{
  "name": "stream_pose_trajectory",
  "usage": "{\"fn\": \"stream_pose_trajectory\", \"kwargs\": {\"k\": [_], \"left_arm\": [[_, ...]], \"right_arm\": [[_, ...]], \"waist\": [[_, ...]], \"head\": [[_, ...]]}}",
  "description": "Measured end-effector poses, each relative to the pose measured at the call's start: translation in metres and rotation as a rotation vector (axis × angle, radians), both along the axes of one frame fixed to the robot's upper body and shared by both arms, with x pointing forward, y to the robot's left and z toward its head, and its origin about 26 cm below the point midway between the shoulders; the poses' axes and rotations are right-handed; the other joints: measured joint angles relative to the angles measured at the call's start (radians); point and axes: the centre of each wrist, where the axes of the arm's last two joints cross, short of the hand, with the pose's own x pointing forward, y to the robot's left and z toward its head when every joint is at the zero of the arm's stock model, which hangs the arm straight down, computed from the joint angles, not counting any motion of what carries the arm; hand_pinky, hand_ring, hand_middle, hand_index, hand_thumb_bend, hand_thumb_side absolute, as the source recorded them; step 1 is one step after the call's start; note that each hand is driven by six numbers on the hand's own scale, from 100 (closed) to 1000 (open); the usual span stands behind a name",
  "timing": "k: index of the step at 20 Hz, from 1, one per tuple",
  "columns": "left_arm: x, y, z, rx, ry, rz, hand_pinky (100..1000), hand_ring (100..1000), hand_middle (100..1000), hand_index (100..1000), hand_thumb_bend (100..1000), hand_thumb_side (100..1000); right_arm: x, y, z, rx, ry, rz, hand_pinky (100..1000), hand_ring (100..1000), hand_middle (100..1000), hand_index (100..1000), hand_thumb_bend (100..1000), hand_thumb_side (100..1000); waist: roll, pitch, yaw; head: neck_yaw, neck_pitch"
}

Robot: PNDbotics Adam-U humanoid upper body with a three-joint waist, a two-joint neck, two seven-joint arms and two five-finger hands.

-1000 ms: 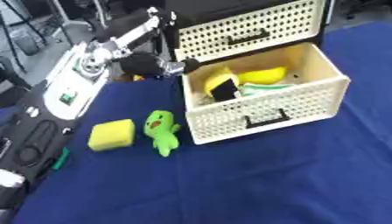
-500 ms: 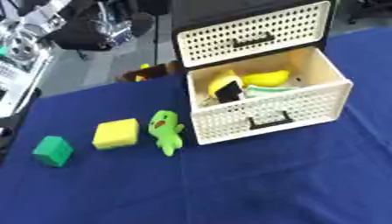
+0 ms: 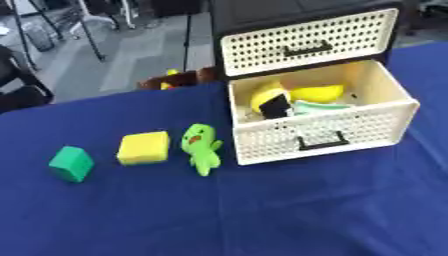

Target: Pick up objects from table and place into drawer.

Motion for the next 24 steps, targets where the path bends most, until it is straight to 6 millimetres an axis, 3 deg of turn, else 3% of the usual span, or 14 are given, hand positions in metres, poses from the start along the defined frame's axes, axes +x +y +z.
{"fn": "stream_pose_trajectory", "kwargs": {"k": [6, 14, 24], "left_arm": [[-0.027, 0.012, -0.016, -0.208, -0.089, 0.037, 480, 592, 541, 816, 604, 728], [-0.027, 0.02, -0.032, -0.243, -0.166, 0.055, 493, 610, 564, 850, 641, 772], [-0.024, 0.024, -0.064, -0.293, -0.096, 0.08, 483, 601, 553, 848, 634, 788]], "right_arm": [[-0.002, 0.004, 0.013, -0.246, 0.207, -0.102, 546, 665, 586, 779, 121, 1000], [-0.005, 0.011, 0.032, -0.641, 0.587, -0.253, 498, 611, 571, 774, 127, 1000], [-0.005, 0.022, 0.038, -1.088, 0.954, -0.322, 472, 588, 578, 757, 112, 1000]], "waist": [[-0.023, -0.001, 0.025], [-0.044, -0.006, 0.041], [-0.059, -0.006, 0.052]], "head": [[-0.016, 0.006], [-0.051, 0.008], [-0.085, 0.007]]}}
